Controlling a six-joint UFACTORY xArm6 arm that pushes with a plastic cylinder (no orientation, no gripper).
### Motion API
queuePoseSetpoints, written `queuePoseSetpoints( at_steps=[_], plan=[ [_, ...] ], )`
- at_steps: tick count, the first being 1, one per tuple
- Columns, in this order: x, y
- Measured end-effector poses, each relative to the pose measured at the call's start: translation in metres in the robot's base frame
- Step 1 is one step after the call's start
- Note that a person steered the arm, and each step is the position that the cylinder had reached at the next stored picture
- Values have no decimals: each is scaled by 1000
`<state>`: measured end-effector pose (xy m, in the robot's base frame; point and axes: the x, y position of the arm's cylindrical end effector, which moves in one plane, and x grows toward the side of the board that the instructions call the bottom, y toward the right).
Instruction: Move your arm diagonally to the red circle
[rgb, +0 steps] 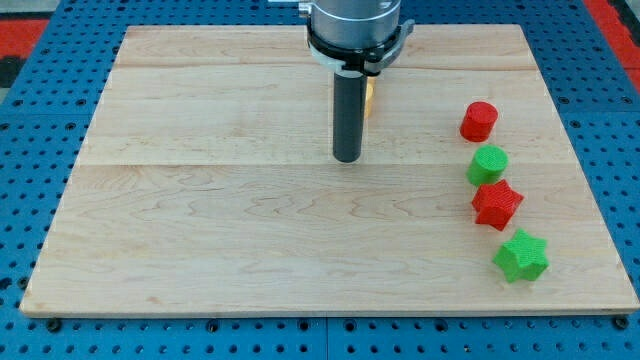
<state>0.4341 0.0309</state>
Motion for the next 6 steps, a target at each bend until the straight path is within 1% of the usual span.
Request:
queuePoseSetpoints(
  at_steps=[4,6],
  plan=[
    [3,4],
    [-12,36]
  ],
)
